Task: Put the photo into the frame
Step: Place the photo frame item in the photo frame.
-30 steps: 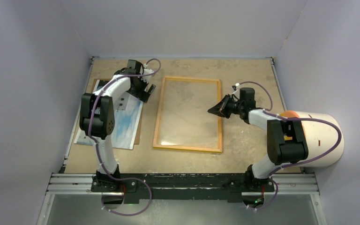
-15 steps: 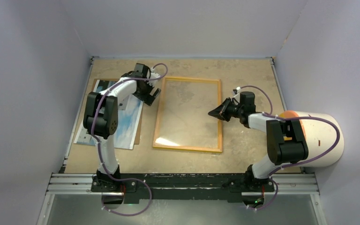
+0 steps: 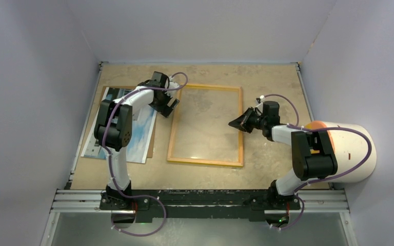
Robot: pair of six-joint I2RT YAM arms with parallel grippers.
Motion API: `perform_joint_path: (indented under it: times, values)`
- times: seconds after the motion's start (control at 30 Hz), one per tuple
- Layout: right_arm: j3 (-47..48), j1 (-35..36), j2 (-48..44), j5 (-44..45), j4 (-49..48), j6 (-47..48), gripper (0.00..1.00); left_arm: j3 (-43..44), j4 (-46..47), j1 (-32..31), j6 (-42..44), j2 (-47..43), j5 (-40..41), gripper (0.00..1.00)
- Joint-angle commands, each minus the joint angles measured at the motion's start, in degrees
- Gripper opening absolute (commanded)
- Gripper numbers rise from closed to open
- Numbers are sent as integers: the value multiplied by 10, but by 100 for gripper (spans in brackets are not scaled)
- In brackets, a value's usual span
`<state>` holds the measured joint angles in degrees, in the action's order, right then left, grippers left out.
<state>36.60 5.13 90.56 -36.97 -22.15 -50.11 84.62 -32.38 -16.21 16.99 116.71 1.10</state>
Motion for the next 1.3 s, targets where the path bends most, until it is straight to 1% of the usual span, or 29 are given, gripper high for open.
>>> perform_joint_path:
  times: [0.0, 0.1, 0.37, 0.6, 0.7, 0.83, 1.03, 1.17, 1.27]
  values:
    - [6, -2, -8, -7, -36, 7, 0, -9, 11, -4, -8, 9, 8, 93]
    - [11, -2, -8, -17, -44, 16, 0, -12, 13, -6, -7, 11, 8, 93]
    - [44, -3, -3, -39, -17, 50, 0, -13, 16, -16, -4, 14, 13, 93]
    - [44, -3, 5, -43, -22, 52, 0, -12, 16, -21, -3, 16, 15, 93]
    - [38, -2, 9, -46, -40, 40, 0, -14, 17, -23, -4, 17, 15, 93]
    - [17, -2, 21, -62, -102, -7, 0, -19, 19, -27, -3, 18, 12, 93]
    - [-27, -2, 49, -108, -244, -94, 0, -24, 16, -30, -1, 17, -8, 93]
    - [-49, -2, 76, -148, -366, -167, 0, -26, 15, -30, 0, 15, -23, 93]
    - [-64, -3, 96, -159, -453, -219, 0, -27, 12, -30, 1, 13, -25, 93]
